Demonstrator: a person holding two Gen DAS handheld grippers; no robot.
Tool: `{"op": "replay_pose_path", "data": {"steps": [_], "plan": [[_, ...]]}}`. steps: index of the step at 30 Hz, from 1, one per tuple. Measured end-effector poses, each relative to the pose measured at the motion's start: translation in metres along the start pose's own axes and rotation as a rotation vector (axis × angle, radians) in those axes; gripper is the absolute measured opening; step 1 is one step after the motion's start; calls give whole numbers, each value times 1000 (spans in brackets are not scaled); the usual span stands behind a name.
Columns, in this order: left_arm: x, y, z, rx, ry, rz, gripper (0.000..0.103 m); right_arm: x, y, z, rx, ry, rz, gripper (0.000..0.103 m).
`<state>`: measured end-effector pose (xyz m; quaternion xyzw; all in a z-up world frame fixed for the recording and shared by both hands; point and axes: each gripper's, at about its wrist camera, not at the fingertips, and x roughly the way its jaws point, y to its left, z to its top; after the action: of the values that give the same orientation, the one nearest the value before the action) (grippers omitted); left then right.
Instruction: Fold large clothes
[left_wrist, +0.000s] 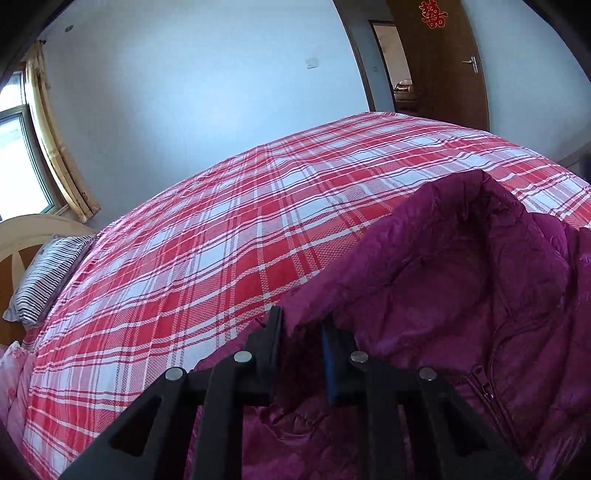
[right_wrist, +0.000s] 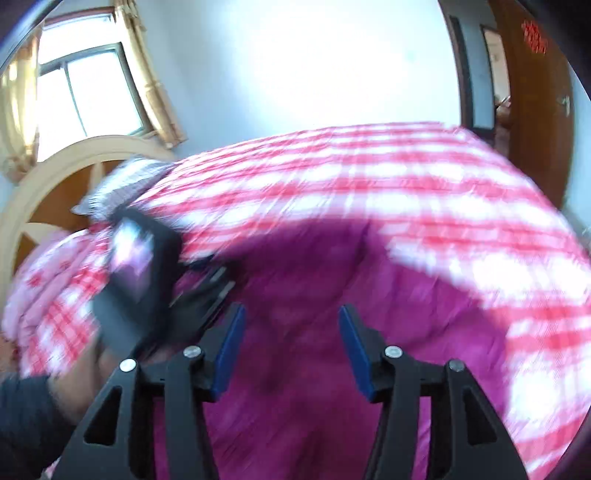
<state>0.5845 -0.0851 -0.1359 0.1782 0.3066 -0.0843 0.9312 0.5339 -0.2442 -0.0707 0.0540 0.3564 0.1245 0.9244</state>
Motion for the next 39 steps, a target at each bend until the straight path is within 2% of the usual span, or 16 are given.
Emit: {"op": "replay_pose_path", "data": {"steps": [5,10,14,17,19,22,23,24,25,26,27,28,32,34,37,39], "plan": [[-1,2,-5,-7,1,-25,20,56,-16,55,-51,47,-86,57],[-5,-3,-11,42,-19,-32,20,96,-20,72,-102,126,-113,57],[-5,1,-16,29,-23,-55,20,117,-25,66,-60,248,-46,56],[-10,8,-16,-2,-45,-71,20,121,-24,49,-100,328,-20,54],[-17,13,-15,-31,-45,-101,20,121,-20,38,-145,354,-45,52],[-41,24,-14,-95,-92,-146,23,111,-20,22,-155,366,-40,52],[-51,29,-13,-112,-124,-163,30,108,-20,18,-154,363,-39,52],[-60,33,-11,-130,-150,-165,49,105,-21,12,-156,359,-33,52],[-66,37,-9,-152,-172,-162,62,105,-21,10,-155,358,-33,52],[-71,41,-5,-182,-198,-151,84,105,-22,7,-153,356,-34,52],[-72,44,0,-211,-220,-101,90,105,-22,4,-156,353,-38,52],[-67,44,6,-213,-211,-70,90,105,-21,1,-169,349,-43,52],[-6,33,20,-113,1,46,90,110,-23,-3,-170,343,-61,52],[18,27,13,-83,89,61,90,112,-24,-7,-165,348,-67,52],[32,17,-7,-48,153,50,90,112,-27,-11,-156,339,-64,52],[34,14,-16,-35,159,44,90,114,-29,-15,-153,335,-60,52]]}}
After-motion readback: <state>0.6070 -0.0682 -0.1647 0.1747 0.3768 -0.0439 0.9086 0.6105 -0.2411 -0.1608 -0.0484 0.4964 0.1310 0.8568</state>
